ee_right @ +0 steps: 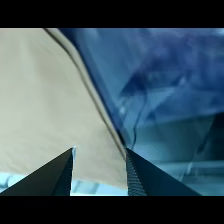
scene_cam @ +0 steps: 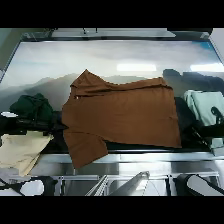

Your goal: Fold the shirts.

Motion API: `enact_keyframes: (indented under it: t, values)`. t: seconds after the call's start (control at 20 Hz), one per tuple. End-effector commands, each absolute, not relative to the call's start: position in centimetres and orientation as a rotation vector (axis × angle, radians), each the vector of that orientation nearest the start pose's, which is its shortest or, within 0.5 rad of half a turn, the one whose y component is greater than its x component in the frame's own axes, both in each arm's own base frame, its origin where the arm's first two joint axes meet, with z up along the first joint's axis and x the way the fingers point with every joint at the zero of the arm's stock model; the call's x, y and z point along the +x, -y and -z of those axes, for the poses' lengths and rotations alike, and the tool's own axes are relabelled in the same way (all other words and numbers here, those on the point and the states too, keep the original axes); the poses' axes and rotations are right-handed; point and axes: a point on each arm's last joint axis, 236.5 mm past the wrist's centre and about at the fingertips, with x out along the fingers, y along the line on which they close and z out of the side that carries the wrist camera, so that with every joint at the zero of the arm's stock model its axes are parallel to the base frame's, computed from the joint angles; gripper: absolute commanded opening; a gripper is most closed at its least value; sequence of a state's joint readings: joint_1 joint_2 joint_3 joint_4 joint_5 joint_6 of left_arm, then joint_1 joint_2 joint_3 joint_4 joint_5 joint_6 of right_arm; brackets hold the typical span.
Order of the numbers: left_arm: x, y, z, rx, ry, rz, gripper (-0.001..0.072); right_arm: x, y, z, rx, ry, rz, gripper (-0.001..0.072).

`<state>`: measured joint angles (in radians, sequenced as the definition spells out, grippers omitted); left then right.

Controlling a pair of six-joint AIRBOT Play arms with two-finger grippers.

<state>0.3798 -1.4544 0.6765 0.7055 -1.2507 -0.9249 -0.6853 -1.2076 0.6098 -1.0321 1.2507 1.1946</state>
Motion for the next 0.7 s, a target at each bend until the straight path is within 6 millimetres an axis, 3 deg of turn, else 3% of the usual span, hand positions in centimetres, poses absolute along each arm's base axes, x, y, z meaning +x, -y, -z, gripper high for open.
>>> enact_keyframes:
  t: [0.0,0.15,0.45,0.55,0.65]
  values:
    - [27.5,8.2,9.8,-0.806,-1.48,0.533,0.0026,20.5,2.8,11.8,0.868,-1.536,-0.012,0.0361]
    - [27.4,8.4,9.8,-0.803,-1.482,0.536,0.0026,20.2,2.3,12.5,0.868,-1.543,-0.037,0.0361]
    - [27.4,8.4,9.7,-0.806,-1.483,0.537,0.0026,22.0,0.7,11.8,0.884,-1.463,-0.174,0.0361]
    - [27.4,8.4,9.7,-0.805,-1.483,0.537,0.0025,21.5,0.6,11.9,0.875,-1.482,-0.182,0.0361]
    - [27.4,8.3,9.7,-0.805,-1.483,0.537,0.0025,19.5,1.2,12.5,0.835,-1.568,-0.155,0.0361]
